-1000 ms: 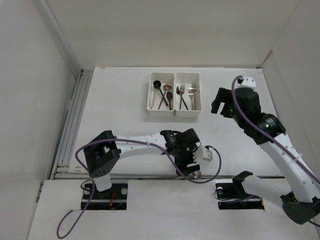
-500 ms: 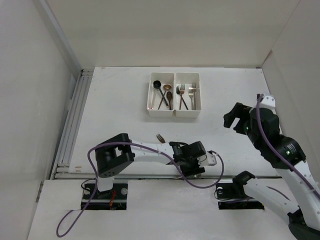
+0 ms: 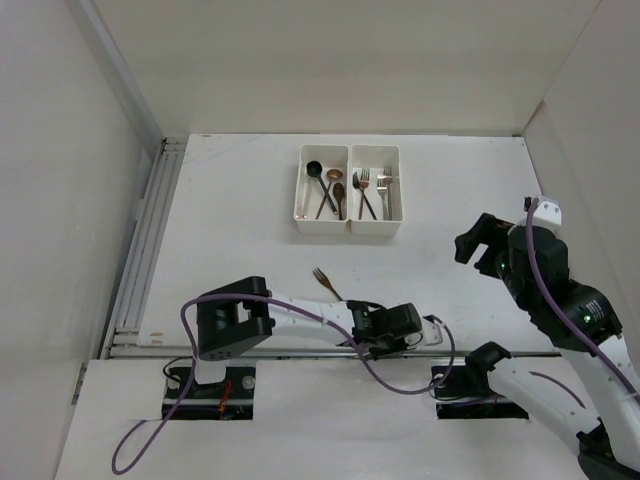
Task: Sort the eating utensils into containers
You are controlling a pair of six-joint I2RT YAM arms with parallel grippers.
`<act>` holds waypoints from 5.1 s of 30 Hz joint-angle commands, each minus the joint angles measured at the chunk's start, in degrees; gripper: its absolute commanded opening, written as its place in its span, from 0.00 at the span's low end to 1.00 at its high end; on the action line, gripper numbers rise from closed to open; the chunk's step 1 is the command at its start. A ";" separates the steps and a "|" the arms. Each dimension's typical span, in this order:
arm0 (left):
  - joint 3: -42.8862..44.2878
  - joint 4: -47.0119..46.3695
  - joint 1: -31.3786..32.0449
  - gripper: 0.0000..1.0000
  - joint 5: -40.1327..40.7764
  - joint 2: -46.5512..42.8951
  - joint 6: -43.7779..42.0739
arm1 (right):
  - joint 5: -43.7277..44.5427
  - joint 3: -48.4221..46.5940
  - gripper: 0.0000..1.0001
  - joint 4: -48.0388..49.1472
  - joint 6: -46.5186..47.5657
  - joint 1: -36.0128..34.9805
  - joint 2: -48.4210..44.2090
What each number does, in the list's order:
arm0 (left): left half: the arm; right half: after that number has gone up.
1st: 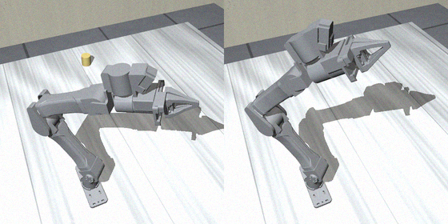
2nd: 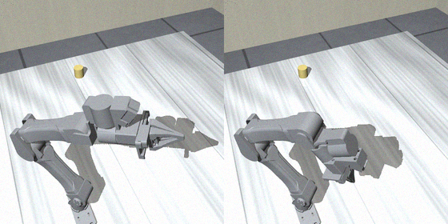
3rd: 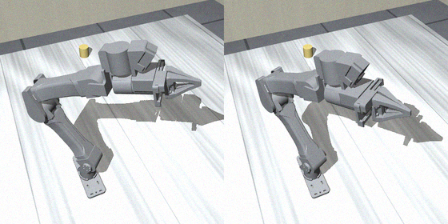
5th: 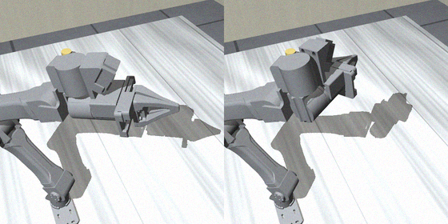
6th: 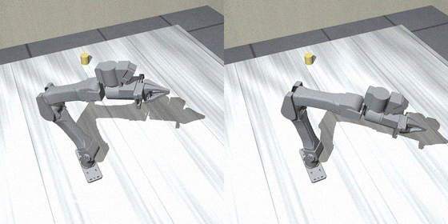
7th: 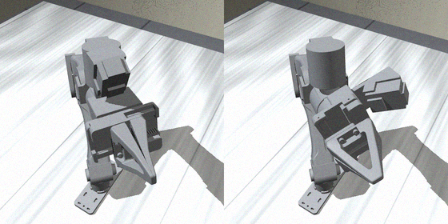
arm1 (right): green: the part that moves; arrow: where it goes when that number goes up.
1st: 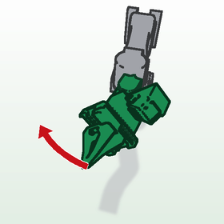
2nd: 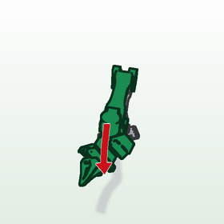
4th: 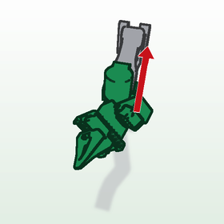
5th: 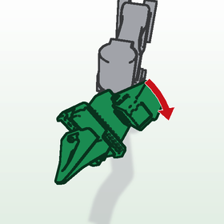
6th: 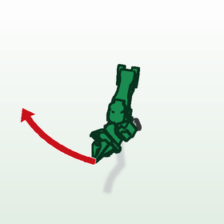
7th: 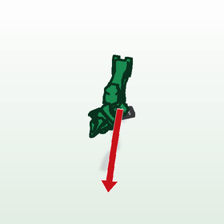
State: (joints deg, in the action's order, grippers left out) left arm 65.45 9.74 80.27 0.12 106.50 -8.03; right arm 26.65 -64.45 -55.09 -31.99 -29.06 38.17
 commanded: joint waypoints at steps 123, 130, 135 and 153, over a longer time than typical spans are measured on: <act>49.69 8.98 -67.53 0.70 -14.27 6.44 23.85 | -4.52 -19.81 0.00 21.96 20.47 -28.95 57.10; 49.16 9.51 -68.05 0.72 -12.43 5.83 22.71 | 2.78 -34.58 0.00 23.88 23.63 -15.10 62.01; 45.65 9.51 -69.98 0.73 -11.81 3.37 21.49 | 1.48 -41.89 0.00 25.03 23.03 -3.92 72.20; 39.14 10.21 -74.81 0.90 -3.46 -2.34 15.85 | -6.44 -46.39 0.96 20.37 20.65 5.67 71.36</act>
State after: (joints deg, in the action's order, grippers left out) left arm 104.79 20.05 6.24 -5.26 109.10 9.37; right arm 20.12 -109.89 -36.69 -10.83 -24.73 120.86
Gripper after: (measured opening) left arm 0.885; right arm 0.936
